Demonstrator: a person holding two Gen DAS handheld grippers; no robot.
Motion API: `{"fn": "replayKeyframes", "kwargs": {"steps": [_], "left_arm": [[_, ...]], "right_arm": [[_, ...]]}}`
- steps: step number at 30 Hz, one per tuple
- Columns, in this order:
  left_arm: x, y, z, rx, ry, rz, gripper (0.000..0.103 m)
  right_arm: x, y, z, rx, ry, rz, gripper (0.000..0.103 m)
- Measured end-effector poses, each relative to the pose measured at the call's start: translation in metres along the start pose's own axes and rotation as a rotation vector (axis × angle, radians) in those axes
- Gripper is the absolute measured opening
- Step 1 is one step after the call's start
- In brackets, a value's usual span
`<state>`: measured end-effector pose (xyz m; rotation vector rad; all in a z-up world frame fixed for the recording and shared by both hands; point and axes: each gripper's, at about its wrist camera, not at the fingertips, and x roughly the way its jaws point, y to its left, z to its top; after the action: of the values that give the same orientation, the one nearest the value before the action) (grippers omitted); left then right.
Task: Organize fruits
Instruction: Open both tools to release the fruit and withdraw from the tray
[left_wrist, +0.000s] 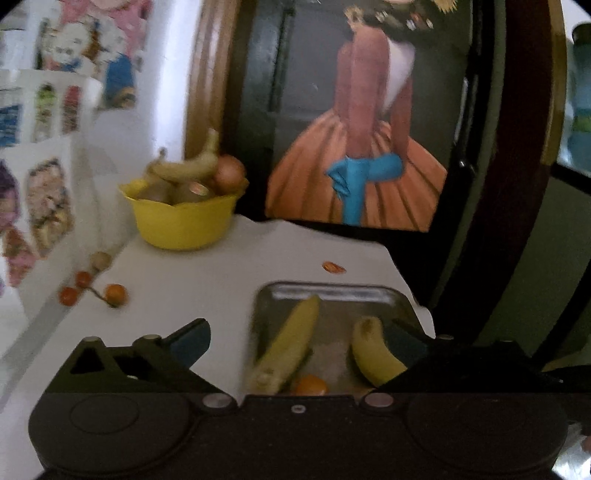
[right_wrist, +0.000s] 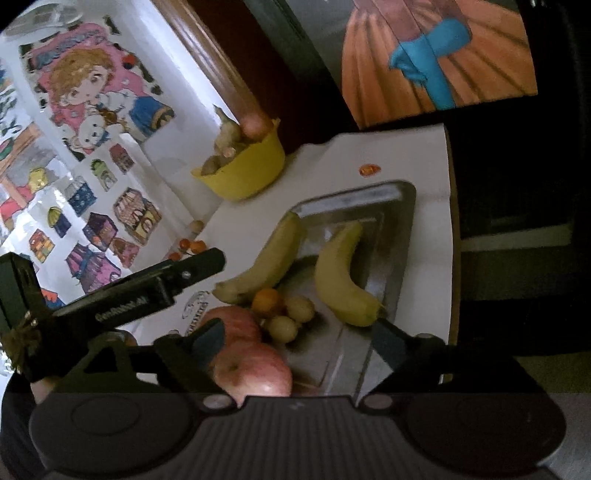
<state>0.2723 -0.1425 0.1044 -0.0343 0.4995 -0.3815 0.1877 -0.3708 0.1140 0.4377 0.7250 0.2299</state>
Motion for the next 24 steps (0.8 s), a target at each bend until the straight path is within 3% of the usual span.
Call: {"fn": "replayKeyframes", "kwargs": {"steps": [4,12,17,24], "left_arm": [[-0.026,0.016,-0.002,-0.022,-0.036,0.030,0.102],[-0.082,0.048,-0.019,-0.035,-0.096,0.088,0.102],[-0.111,0.068,-0.037,-0.029,-0.095,0.142,0.102],[-0.132,0.098,-0.077,-0.044,-0.031,0.188,0.102]], "right_arm": [[-0.015,0.021,-0.010,-0.054,-0.065,-0.033,0.102],[-0.033,0.061,-0.051,-0.117,-0.184,-0.131,0.103],[-0.034,0.080,-0.079,-0.117,-0.178,-0.191,0.103],[-0.027,0.100,-0.118,-0.103,-0.123,-0.305,0.103]]}}
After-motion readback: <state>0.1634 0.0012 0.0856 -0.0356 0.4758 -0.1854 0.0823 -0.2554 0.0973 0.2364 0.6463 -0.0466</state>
